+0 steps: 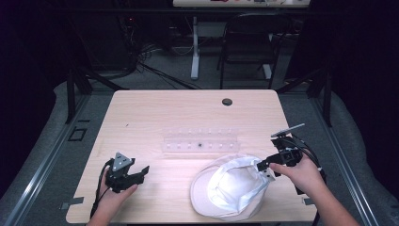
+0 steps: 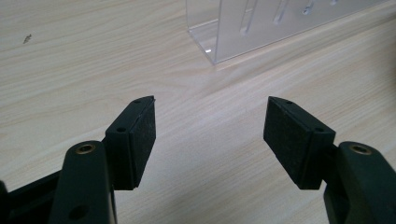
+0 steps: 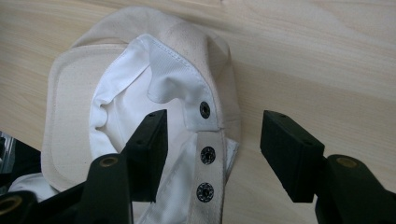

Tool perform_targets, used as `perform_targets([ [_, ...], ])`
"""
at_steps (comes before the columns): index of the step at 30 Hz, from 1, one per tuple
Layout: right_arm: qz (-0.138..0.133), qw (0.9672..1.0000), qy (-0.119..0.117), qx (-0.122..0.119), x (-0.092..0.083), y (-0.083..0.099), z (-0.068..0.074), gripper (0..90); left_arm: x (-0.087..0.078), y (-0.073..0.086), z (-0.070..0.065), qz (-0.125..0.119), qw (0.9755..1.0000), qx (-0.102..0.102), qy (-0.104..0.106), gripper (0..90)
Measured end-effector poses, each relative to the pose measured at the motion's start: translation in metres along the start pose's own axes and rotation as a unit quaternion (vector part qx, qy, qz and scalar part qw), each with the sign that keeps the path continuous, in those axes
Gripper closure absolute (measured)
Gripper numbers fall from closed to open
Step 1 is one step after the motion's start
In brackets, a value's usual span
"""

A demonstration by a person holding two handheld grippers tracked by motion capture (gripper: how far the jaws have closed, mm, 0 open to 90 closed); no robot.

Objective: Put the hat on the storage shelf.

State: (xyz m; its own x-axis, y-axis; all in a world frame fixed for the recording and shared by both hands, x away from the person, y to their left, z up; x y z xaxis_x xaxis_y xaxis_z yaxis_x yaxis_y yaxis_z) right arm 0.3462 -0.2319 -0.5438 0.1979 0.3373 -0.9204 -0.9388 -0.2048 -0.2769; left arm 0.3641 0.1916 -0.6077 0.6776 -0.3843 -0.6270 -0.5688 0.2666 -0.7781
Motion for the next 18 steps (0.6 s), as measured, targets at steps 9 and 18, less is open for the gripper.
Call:
perform_targets([
  [9,0.014,0.9997,-0.009,0.019,0.008,0.003,0.001,43.0,0.0,0.0,0.001,-0.001,1.0,-0.001,-0.003,34.3],
  [18,0.034,0.998,-0.022,0.049,0.015,0.006,0.004,45.7,0.001,0.001,0.002,0.002,1.0,0.001,-0.004,34.3],
])
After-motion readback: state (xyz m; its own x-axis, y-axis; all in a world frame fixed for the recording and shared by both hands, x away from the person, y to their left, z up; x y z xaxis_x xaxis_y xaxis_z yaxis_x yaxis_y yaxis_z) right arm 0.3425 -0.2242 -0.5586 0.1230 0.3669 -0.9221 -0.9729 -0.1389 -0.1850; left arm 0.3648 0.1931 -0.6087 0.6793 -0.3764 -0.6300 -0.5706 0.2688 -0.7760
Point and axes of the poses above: each handheld gripper's, and its own axes: x roughly forward along the jaws, y roughly out of its underside, z roughly to its left, the point moved 10 cm from there along x, roughly forward along the jaws, and after that the axes turned 2 degrees about -x, right-handed, at the moved point
